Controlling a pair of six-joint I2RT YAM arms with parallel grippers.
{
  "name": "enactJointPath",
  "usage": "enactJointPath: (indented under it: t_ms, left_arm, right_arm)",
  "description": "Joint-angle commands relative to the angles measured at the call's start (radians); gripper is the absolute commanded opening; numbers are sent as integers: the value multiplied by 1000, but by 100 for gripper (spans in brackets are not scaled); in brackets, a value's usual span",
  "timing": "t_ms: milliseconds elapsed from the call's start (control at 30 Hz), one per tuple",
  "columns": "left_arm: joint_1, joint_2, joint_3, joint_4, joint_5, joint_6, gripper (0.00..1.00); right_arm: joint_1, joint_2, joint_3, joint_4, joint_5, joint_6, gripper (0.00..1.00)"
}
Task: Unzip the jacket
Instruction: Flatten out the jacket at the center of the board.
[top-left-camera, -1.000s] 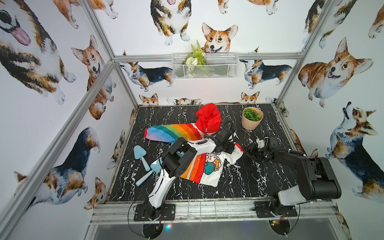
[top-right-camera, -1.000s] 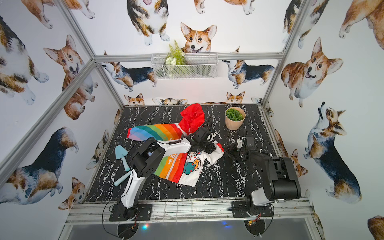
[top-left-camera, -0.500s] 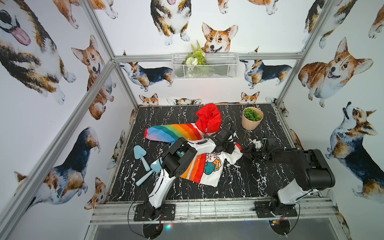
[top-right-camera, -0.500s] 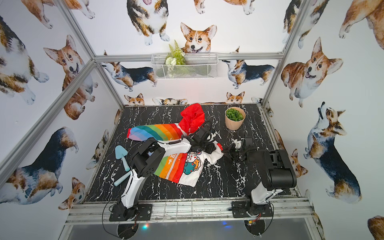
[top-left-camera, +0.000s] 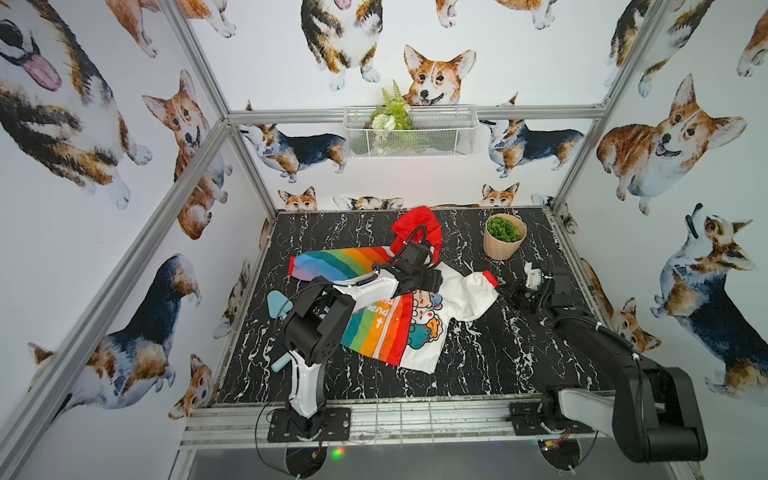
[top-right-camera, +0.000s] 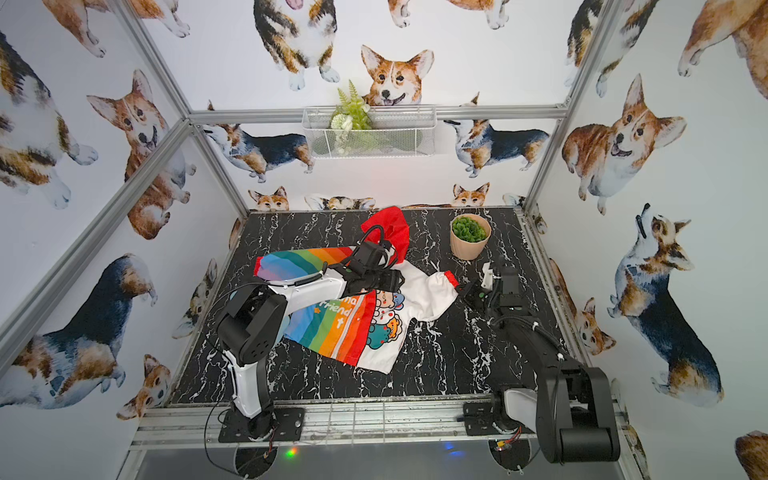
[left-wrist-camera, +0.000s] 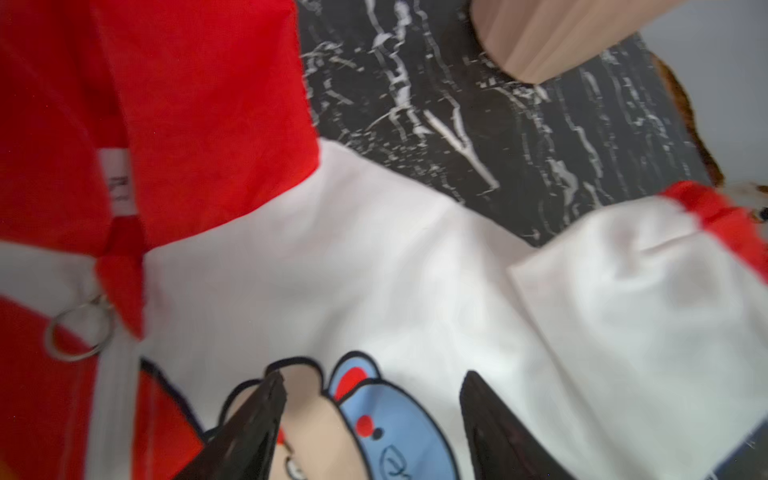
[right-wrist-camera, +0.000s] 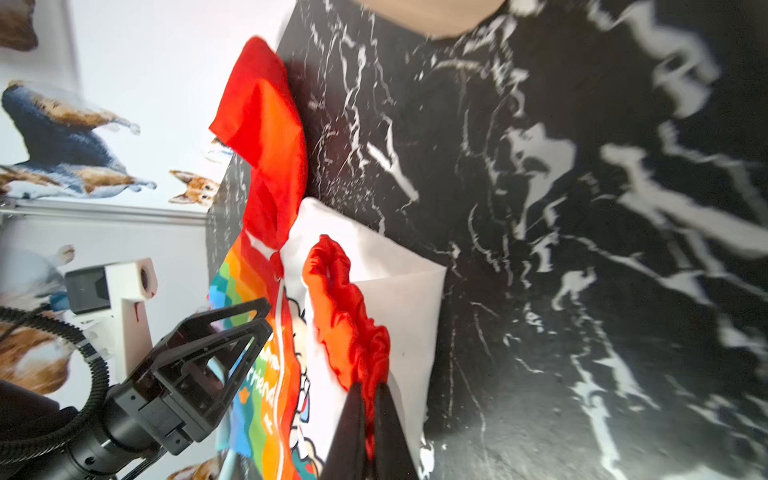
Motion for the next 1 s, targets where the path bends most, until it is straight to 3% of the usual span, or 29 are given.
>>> enactJointPath:
  t_ms: [0,100,167,433,467,567,633,733,833,967]
  left_arm:
    - [14,-9,-43,28,-16,-38,68]
    - [14,3,-54,27,-23,-49,68]
    - [13,4,-67,36,-20,-55,68]
    - [15,-35,-91,38,-11,-53,68]
    - [17,-50,-98,35,-13,-50,69]
    - [31,-113,-135,33,-24,-49,74]
    - [51,-177,-174,31,-34,-49,78]
    - [101,-262,-243,32,-45,-57,81]
    - [167,-363,-315,20,-68,-74,80]
    - [245,-414,-381,8,-78,-75,74]
  right_arm:
    - [-3,-124,21,-232,352,-31,0]
    - [-9,-180,36,-327,511,-16,0]
    - [-20,-199,29,-343,552,-11,0]
    - [-178,-67,21,-314,484,-29,0]
    - [-190,-52,22,-316,472,-29,9]
    - [-197,-57,29,-357,487,-27,58]
    - [-196,-111,32,-386,517,-44,75]
    - [-161,-212,48,-422,613,-91,76]
    - [-37,-254,95,-452,711,-144,64]
    - [58,-148,136,-408,586,-178,48]
